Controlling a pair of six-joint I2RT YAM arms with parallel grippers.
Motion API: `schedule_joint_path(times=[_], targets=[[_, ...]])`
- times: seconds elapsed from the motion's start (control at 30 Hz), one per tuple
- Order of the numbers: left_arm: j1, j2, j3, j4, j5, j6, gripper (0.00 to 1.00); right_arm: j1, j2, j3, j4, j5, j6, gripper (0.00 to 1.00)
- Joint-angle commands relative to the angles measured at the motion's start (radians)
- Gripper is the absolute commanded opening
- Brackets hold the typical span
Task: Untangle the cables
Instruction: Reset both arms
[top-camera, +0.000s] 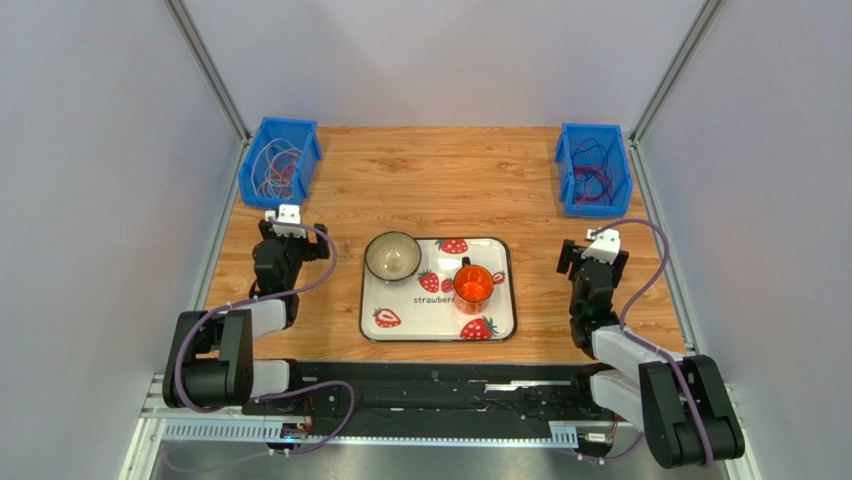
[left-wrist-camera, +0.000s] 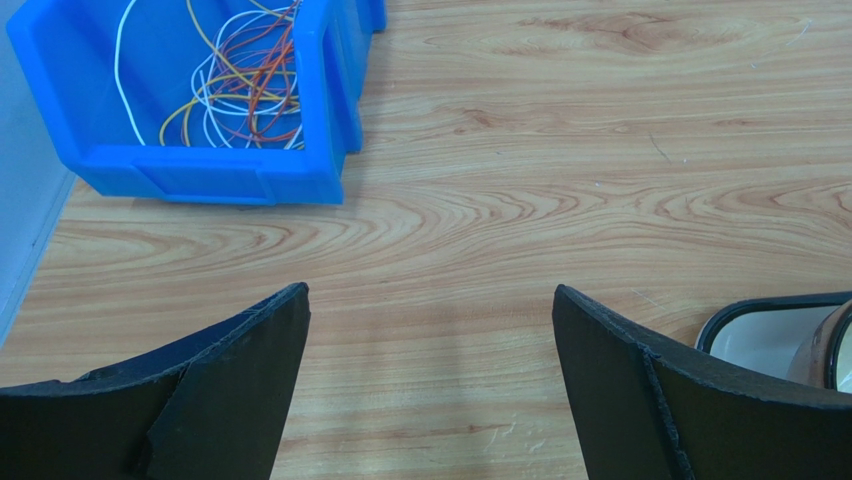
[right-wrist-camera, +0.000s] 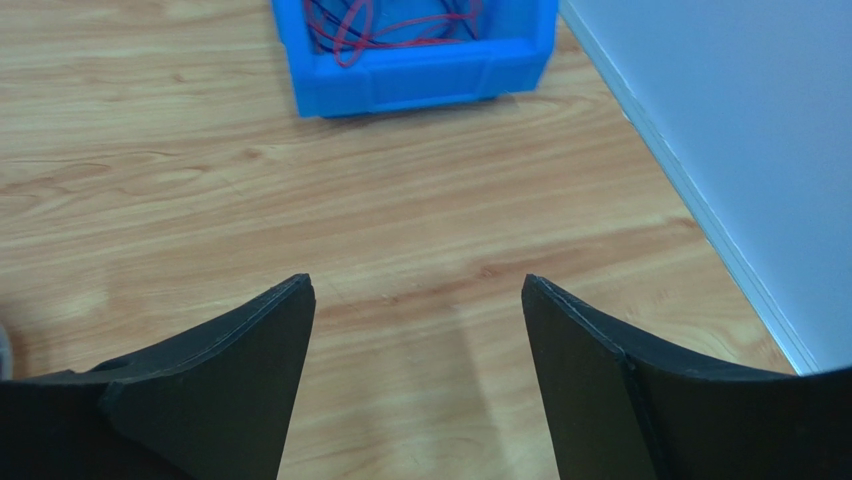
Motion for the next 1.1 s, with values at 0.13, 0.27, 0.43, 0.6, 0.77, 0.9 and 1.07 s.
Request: schedule_joint_path(times=[0.13,0.27,0.43,0.6,0.77,0.9,1.07], targets=[[-0.004,-0.004,0.027,0.051,0.017,0.011,0.99,-0.021,0.180,0.046,0.299,-0.266,-0.009,0.88],[-0.002,-0.004,0.026,0.053,0.017,0.011,0.99,-0.030,0.303,0.048,0.420,-0.274,-0.023,0.92],[-0.002,-0.002,0.027,0.051,0.016,0.012,0.99,-0.049,0.289,0.109,0.277,-0.225,0.019,1.00],[-0.004,-0.004,0.026,0.051,0.016,0.012,0.99,-0.057,0.280,0.124,0.238,-0.228,0.045,1.00],[-0.004,-0.002,0.026,0.051,0.016,0.011,0.99,-0.058,0.278,0.124,0.243,-0.229,0.043,1.00],[-0.002,-0.004,0.026,0.053,0.016,0.012,0.99,-0.058,0.278,0.123,0.242,-0.229,0.043,1.00],[-0.002,-0.004,0.027,0.053,0.016,0.012,0.99,-0.058,0.282,0.127,0.235,-0.232,0.045,1.00]])
